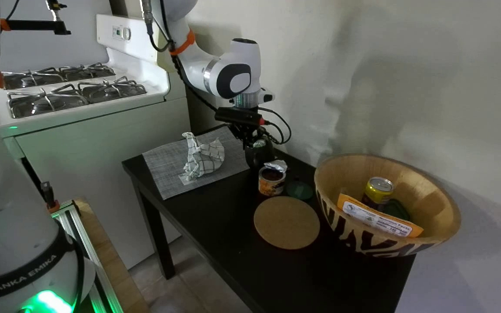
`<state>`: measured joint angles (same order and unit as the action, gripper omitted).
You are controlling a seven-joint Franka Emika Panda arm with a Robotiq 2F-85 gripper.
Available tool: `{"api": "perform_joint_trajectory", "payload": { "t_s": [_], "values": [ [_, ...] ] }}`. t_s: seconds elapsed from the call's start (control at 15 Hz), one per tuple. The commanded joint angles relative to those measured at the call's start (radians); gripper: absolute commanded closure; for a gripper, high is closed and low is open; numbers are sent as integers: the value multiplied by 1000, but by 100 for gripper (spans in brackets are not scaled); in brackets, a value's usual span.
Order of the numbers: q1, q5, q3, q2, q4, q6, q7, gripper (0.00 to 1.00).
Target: Pick up the black cup and make it stand upright
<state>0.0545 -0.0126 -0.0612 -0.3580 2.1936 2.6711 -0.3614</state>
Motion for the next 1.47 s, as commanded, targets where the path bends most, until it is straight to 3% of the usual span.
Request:
{"api": "perform_joint_trajectory", "payload": {
  "t_s": [0.0, 0.6, 1.4],
  "values": [
    [-60, -51, -56, 72, 74, 58, -4, 97],
    [-150, -210, -90, 104, 128, 86, -1, 98],
    [-240, -423, -168, 85, 109, 59, -167, 98]
  ]
}}
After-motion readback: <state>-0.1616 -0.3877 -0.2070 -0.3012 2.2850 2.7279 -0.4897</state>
